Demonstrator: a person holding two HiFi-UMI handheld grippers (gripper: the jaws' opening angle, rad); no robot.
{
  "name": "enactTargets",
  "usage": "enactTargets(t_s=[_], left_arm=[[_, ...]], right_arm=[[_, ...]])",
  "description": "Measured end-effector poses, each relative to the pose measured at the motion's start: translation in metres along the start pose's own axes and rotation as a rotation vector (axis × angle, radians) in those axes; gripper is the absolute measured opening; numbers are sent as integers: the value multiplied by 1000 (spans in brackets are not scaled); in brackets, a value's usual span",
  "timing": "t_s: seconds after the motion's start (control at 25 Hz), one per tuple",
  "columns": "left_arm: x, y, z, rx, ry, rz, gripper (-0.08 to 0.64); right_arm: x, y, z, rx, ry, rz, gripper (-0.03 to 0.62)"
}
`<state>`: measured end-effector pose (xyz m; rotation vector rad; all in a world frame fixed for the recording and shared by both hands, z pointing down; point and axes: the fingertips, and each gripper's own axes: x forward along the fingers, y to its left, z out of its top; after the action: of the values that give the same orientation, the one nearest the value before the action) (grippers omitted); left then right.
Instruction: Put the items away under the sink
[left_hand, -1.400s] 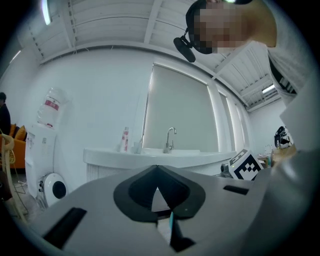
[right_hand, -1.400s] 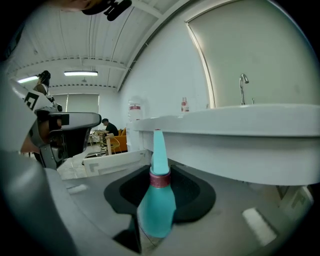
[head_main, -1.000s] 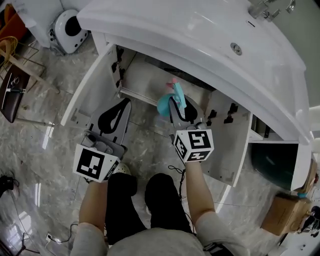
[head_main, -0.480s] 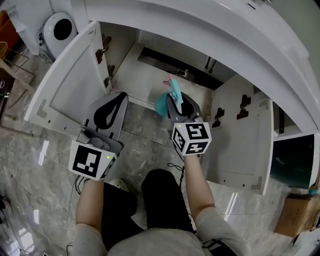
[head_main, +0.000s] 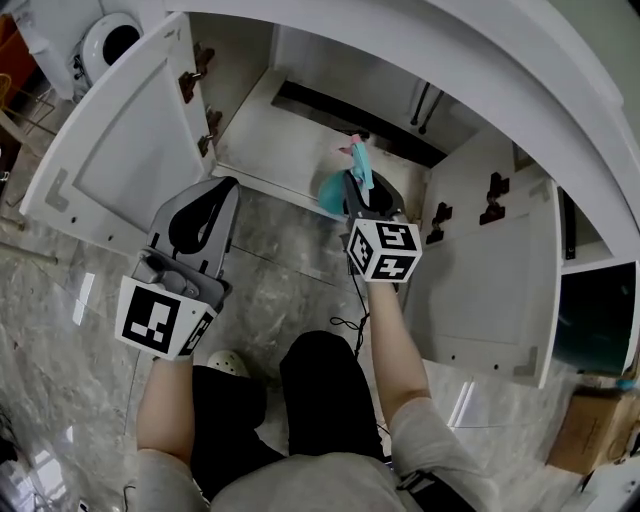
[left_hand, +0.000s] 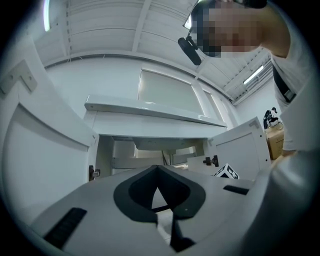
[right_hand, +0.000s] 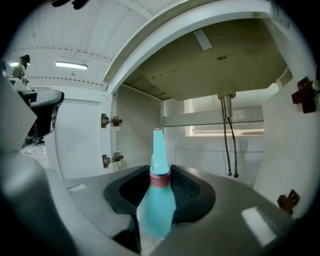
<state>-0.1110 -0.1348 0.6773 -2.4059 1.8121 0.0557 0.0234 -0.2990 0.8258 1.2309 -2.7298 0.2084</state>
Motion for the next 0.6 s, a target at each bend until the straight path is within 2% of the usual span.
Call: enactTargets(t_s=[0.32,0.48,0.6], left_arm=[[-5,-4,-1,39,1,-11,3],[-7,-1,1,36,-10,-14,3],[-10,0,-7,18,25,-15,3]], right_arm=[[32,-19,-26,-8,4,-49,141],[43,-26,-37,1,17,-79,141],[50,-30,-43,0,23,-94,141]])
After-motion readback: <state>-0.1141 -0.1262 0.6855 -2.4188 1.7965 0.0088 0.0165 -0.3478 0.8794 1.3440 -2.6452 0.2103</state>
